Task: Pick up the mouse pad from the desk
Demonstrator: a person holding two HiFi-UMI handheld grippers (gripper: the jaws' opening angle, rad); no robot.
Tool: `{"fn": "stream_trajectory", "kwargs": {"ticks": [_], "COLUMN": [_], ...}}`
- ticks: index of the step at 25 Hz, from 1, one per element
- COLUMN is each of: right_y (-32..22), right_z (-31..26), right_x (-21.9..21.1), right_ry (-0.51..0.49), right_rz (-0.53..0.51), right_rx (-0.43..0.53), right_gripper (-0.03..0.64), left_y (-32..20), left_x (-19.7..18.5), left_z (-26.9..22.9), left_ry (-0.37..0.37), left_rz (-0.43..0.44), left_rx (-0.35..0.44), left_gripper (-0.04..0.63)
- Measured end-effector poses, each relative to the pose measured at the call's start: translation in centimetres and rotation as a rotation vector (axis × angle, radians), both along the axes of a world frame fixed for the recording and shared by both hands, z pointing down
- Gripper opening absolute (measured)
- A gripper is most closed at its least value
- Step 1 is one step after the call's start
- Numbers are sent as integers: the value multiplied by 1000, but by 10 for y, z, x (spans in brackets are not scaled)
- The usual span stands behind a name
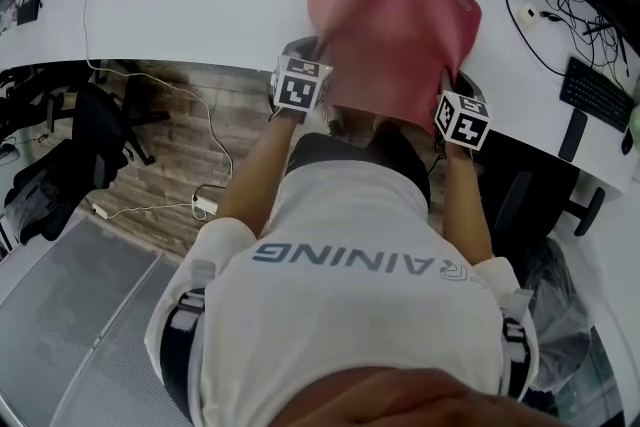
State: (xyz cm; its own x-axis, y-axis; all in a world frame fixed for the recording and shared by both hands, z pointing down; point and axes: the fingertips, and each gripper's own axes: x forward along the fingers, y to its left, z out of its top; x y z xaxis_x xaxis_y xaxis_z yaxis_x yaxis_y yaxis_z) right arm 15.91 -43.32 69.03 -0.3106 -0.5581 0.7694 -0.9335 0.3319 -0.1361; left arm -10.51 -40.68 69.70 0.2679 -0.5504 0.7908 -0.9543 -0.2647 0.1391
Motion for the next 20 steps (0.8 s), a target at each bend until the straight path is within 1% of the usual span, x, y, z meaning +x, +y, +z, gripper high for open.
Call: {"fn": "stream_trajectory", "kwargs": {"ticks": [5, 9, 14, 20], "right_y": [2, 3, -2, -8], "right_z": [-34, -69, -120, -190], "right_x": [0, -3, -11, -17], "right_ry": [-23, -34, -48, -52], "right_rz": [24, 30, 42, 49], "right_rx": [67, 143, 261, 434], "right_gripper": [57, 57, 58, 57], "left_y": [2, 0, -9, -17], "left_x": [-5, -8, -16, -23], "left_z": [-33, -67, -117, -184], "left_ry": [30, 39, 55, 72], "left_rz": [-17, -23, -30, -45], "left_rx": [92, 177, 295, 459], "left_gripper": [75, 75, 75, 75]}}
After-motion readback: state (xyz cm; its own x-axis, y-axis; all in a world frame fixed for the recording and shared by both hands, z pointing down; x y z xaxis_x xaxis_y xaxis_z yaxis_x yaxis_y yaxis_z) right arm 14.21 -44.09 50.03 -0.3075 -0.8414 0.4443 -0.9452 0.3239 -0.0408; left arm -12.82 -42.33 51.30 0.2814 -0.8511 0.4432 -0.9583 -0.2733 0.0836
